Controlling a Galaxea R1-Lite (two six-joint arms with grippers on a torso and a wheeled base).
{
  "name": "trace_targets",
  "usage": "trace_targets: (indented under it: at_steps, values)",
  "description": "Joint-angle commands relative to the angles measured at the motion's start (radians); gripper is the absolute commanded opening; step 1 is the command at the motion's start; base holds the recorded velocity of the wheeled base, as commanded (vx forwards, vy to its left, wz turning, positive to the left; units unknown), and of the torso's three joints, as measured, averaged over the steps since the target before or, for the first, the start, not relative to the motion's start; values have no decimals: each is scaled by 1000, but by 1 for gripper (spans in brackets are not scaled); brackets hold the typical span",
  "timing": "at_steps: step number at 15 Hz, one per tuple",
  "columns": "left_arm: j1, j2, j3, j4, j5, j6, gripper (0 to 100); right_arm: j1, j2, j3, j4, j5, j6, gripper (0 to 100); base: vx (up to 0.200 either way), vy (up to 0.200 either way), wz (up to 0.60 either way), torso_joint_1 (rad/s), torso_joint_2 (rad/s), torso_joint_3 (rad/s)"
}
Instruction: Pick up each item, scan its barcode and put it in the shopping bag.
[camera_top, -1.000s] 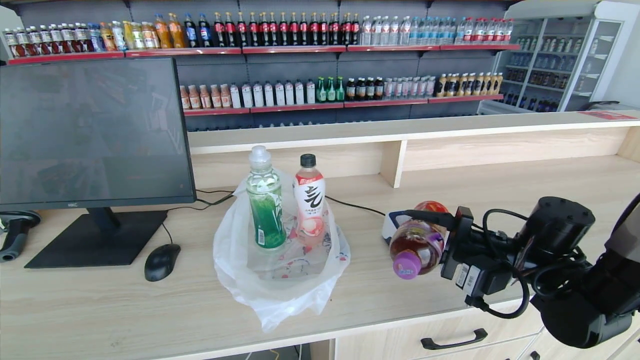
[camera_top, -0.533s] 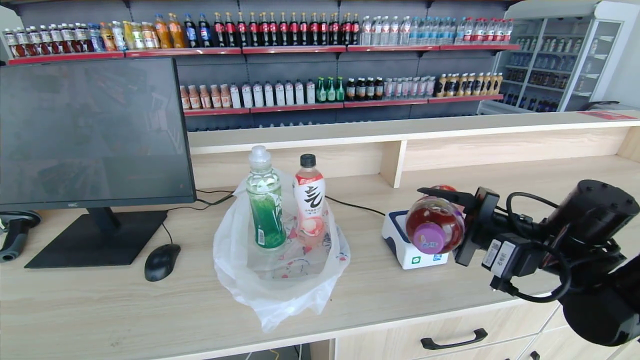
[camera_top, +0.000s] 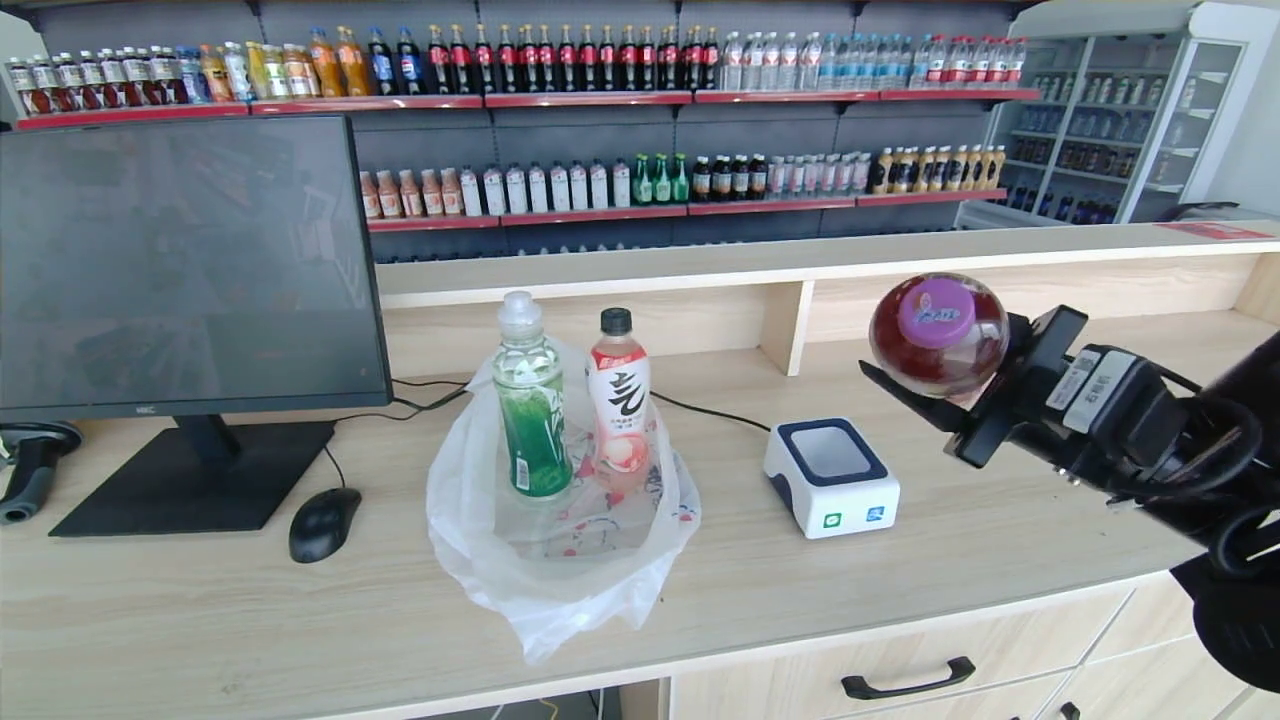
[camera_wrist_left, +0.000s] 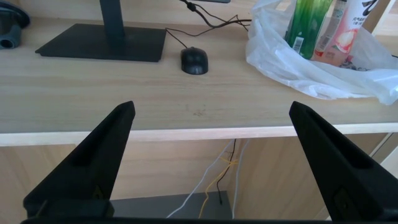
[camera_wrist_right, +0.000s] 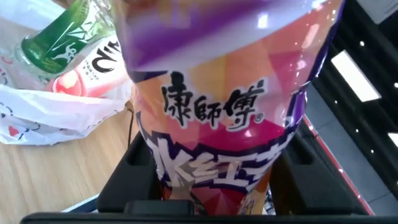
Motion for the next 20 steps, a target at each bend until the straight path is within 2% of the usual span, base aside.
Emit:
trace_targets:
  at_steps: [1,4,6,11,14,17,20]
  values:
    - [0,0,0,0,-1,-1,100,1,-85,63,-1,-82,101,0,0,0,0,0,0,0]
    - [0,0,0,0,0,-2,100,1,-167,191,-1,-251,347,0,0,0,0,0,0,0]
    - [2,0,0,0,0,-2,100,2,-205,211,-1,-335,485,0,0,0,0,0,0,0]
    - [0,0,0,-2,-1,-1,100,-4,-191,231,-1,-338,552,0,0,0,0,0,0,0]
    - [0,0,0,0,0,-1,100,31,-187,265,-1,-341,606,0,0,0,0,0,0,0]
    - [0,0,0,0,-1,1,100,8,-179,244,-1,-341,607,0,-200,0,0,5,1,-1]
    - [0,0,0,-2,-1,2,100,-27,-151,222,-1,-343,607,0,0,0,0,0,0,0]
